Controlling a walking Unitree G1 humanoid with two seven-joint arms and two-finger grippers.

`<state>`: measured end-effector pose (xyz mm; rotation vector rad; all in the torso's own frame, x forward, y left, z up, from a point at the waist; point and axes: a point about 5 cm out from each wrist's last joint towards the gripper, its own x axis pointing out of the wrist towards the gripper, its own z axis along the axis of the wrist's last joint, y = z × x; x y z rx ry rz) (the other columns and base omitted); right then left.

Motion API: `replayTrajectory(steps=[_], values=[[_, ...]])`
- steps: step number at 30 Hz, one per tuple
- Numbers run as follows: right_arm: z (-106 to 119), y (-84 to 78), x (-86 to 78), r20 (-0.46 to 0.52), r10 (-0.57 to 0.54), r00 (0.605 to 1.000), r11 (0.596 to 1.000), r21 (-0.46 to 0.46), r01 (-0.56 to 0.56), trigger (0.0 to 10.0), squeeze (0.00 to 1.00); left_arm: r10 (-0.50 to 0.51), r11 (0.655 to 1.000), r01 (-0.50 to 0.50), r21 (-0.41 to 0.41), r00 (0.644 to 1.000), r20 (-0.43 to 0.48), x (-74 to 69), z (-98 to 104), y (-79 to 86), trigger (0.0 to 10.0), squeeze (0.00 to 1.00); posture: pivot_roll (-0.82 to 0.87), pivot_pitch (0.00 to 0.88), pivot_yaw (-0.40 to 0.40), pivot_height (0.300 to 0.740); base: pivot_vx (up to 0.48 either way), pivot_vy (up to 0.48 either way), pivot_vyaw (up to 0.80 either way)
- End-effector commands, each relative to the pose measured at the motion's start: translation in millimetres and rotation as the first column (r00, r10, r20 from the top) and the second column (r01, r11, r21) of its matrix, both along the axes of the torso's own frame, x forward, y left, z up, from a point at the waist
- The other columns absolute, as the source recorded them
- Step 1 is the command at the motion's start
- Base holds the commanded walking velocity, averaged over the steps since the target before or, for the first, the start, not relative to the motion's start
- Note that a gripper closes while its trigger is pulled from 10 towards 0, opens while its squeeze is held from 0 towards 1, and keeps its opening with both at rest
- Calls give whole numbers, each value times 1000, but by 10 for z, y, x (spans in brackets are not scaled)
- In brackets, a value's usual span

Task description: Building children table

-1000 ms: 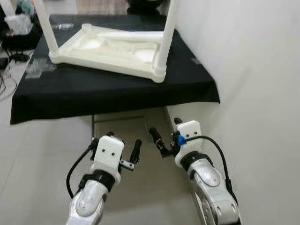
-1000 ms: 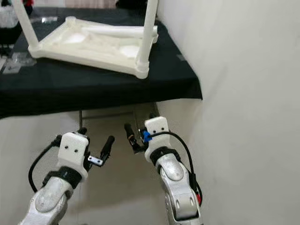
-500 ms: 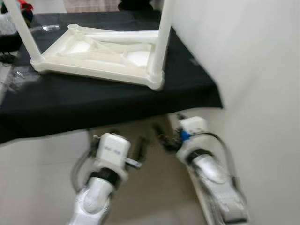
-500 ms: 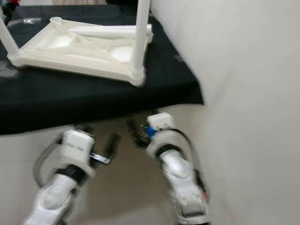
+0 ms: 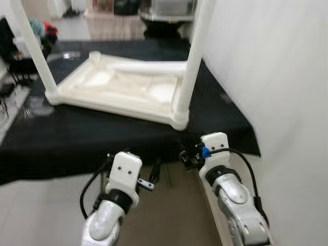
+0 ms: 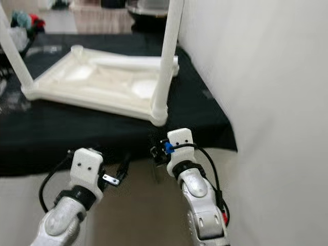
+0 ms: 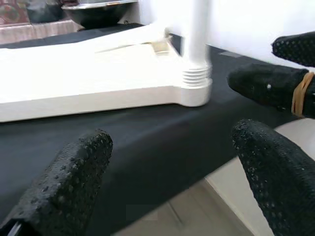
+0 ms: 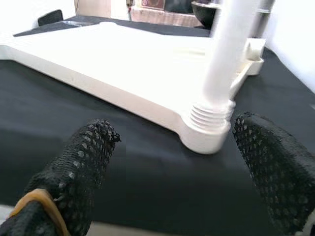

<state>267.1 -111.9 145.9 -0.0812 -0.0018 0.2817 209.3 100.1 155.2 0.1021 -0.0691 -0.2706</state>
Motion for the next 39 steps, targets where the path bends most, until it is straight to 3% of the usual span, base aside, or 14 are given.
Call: replayTrajectory(steps=[1,14,17,23,25,26,29,30,31,39], values=[[-14,2,1,-6,-6,1000,1000,6,7,10000,0,10,1000,-10,9,1000,-16,-6,-35,35,10000,0,-4,81,-83,740,337,0,0],[-79,-165,27,-39,-104,994,994,-28,103,10000,0,16,1000,-16,1,999,-35,12,-42,40,10000,0,1,78,-82,740,76,0,0],[-165,-355,-25,-85,-176,981,984,-29,175,10000,0,15,1000,-15,3,999,-34,5,-38,46,10000,0,7,81,-85,740,0,0,0],[-208,-475,-32,-118,-194,974,981,-18,193,10000,0,18,1000,-18,2,999,-34,5,-34,57,10000,0,2,85,-80,740,0,0,0],[-206,-604,75,-114,-208,972,978,-33,205,10000,27,13,1000,-13,2,999,-32,12,-34,41,10000,0,-3,87,-80,740,0,0,0],[-177,-640,148,-101,-205,974,979,-29,203,10000,1000,7,1000,-7,1,1000,-30,15,-28,26,10000,0,2,88,-82,740,0,0,0],[-130,-658,262,-97,-189,977,981,17,192,10000,1000,0,1000,0,-6,1000,-26,16,-12,12,10000,0,3,89,-82,740,0,0,0],[-103,-633,313,-90,-137,986,990,15,139,10000,1000,0,1000,0,-5,1000,-25,13,-9,12,10000,0,7,92,-81,740,0,0,0],[-78,-613,367,-94,-75,993,996,31,79,10000,0,1,1000,-1,-5,1000,-26,8,-7,19,10000,0,9,96,-83,740,0,0,0],[95,-678,544,-61,119,991,992,51,-116,10000,0,0,1000,0,-12,1000,-23,-3,16,37,10000,0,8,116,-79,740,0,0,0]])
